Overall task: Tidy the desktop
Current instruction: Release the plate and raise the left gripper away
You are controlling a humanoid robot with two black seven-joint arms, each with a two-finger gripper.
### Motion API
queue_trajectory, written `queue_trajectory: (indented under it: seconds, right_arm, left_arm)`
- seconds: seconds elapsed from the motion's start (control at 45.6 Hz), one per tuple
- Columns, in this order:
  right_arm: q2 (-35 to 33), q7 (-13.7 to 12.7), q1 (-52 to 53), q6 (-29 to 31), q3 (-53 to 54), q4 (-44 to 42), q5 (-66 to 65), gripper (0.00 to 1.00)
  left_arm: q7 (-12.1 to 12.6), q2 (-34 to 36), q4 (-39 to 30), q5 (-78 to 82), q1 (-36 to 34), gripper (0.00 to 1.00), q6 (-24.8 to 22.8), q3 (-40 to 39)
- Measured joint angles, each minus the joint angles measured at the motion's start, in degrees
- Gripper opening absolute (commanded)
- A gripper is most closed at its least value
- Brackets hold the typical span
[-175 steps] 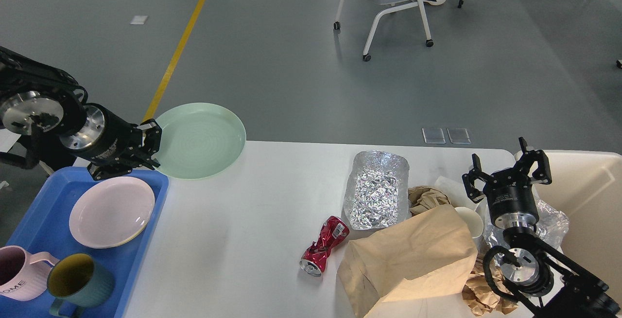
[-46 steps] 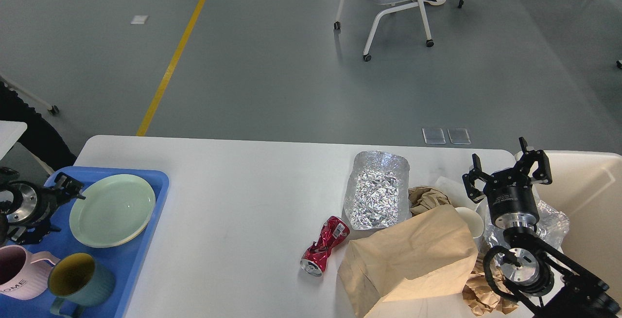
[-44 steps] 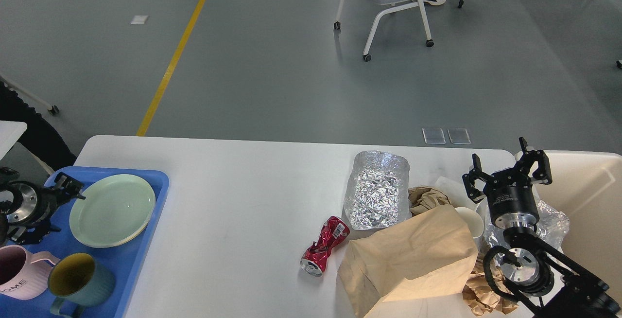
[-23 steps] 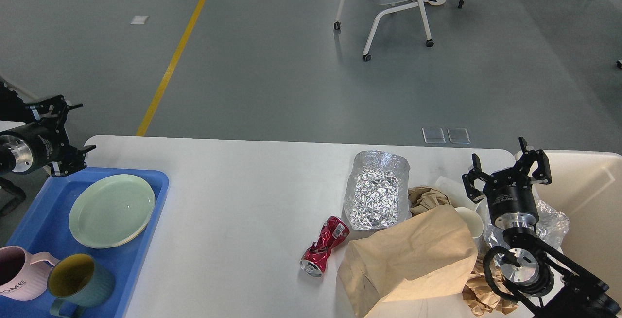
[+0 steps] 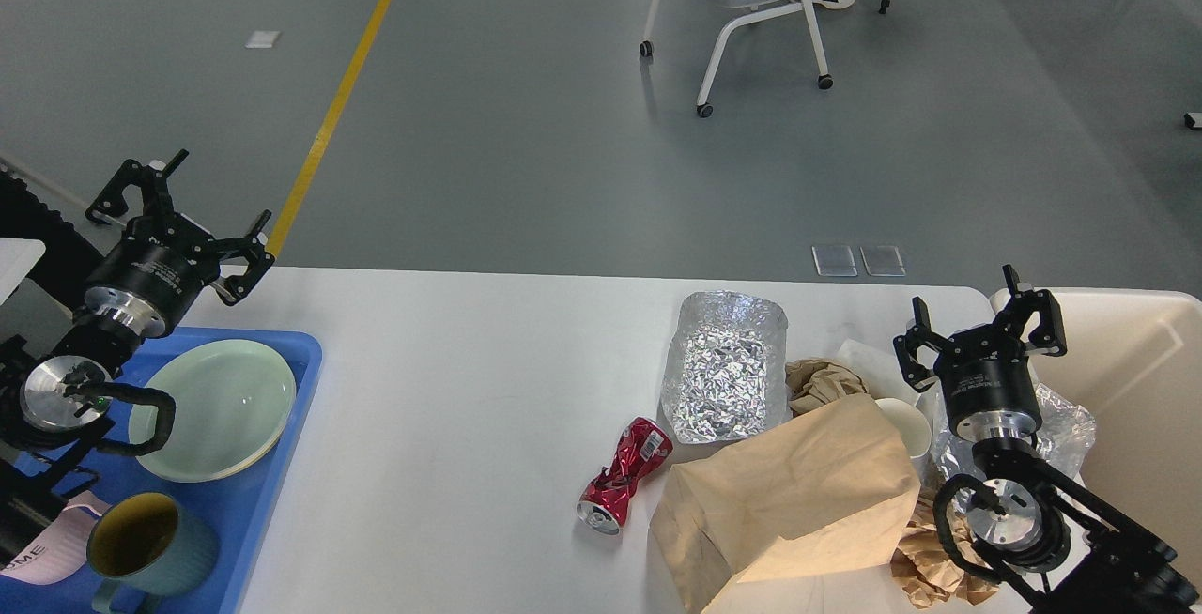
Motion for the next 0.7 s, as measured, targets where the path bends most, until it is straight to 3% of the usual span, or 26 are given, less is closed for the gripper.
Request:
queue_trajectory:
  seconds: [0.131, 0.307, 0.504, 0.701]
  right_arm:
    - [0.01, 0.00, 0.00, -0.01, 0.00, 0.00, 0.00, 1.00]
    - [0.01, 0.00, 0.00, -0.01, 0.00, 0.00, 0.00, 1.00]
    - [0.01, 0.00, 0.00, -0.01, 0.00, 0.00, 0.00, 1.00]
    - [-0.05, 0.00, 0.02, -0.01, 0.00, 0.00, 0.00, 1.00]
  left_arm:
    - [-0.17, -4.95, -6.00, 9.05, 10.04, 0.96, 0.92, -13.49]
    - [0.39, -14.06, -7.20, 24.37, 18.02, 0.96, 0.57, -28.94]
    - [2.22, -16.20, -7.25, 26.19, 19.15, 0.96, -1.33, -32.38]
    - [1.25, -16.69, -6.96, 26.21, 19.18, 0.96, -2.54, -32.77]
